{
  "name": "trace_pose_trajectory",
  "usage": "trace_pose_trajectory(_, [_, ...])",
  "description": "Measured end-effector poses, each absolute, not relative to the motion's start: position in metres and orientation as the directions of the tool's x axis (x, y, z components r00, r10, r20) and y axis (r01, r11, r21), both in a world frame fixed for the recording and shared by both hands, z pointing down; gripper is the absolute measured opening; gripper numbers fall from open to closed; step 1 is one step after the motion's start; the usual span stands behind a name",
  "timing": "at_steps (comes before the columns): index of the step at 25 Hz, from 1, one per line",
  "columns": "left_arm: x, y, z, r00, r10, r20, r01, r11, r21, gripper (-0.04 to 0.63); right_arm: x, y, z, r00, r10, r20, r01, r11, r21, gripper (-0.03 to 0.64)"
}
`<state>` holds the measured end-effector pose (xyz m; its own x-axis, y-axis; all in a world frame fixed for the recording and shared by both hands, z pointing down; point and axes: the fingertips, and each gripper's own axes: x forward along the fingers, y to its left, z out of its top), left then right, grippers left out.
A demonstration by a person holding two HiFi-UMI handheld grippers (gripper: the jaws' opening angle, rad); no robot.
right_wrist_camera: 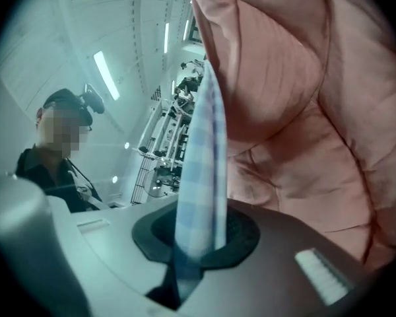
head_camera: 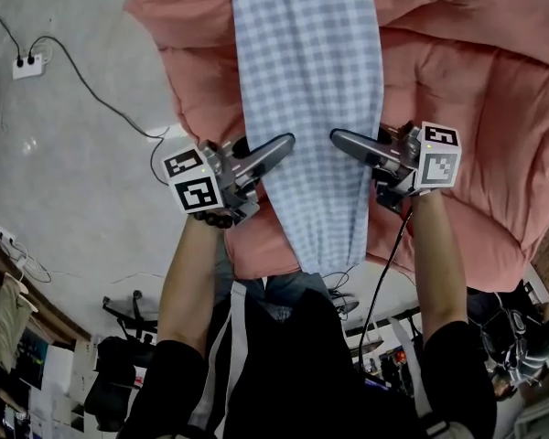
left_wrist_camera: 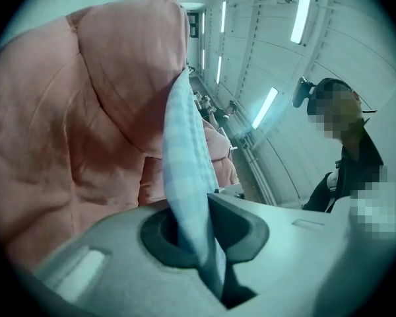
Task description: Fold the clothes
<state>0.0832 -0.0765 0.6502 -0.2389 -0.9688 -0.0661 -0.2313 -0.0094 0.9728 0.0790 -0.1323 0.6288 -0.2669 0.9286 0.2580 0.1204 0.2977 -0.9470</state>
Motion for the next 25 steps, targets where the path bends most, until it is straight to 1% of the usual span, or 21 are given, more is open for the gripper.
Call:
trace_pose_trajectory(2, [0.084,-0.070,0.639,-0.246,-0.967,-0.063,-0.248,0.000,0.969,0.037,0.079,-0.129,0.612,-0.269,0.940,0.209,0.159,0.257,-0.953,0.028])
trace_pose_trajectory(4, [0.081,-0.062,0.621,-0.250,-0.966,-0.062,-0.283,0.011,0.959,0.032,0.076,-0.124,0.599,-0.267,0.944,0.191,0.204,0.249,-0.947,0.025])
trace_pose_trajectory(9, [0.051,-0.037,0.570,-0.226,-0.974,-0.012,-0.457,0.095,0.884,0.032,0.048,-0.104,0.564,-0.293,0.944,0.153,0.359,0.256,-0.898,0.021])
trace_pose_trajectory(15, [0.045,-0.031,0.490,-0.201,-0.978,0.049,-0.575,0.159,0.802,0.037,0.043,-0.106,0.488,-0.346,0.920,0.183,0.439,0.331,-0.835,0.021])
trace_pose_trajectory(20, [0.023,-0.024,0.413,-0.209,-0.975,0.075,-0.699,0.203,0.685,0.034,0.025,-0.103,0.415,-0.421,0.895,0.148,0.527,0.374,-0.763,0.021])
trace_pose_trajectory(25, [-0.001,-0.002,0.345,-0.211,-0.973,0.088,-0.777,0.222,0.589,0.032,0.010,-0.081,0.346,-0.450,0.885,0.116,0.618,0.403,-0.675,0.021])
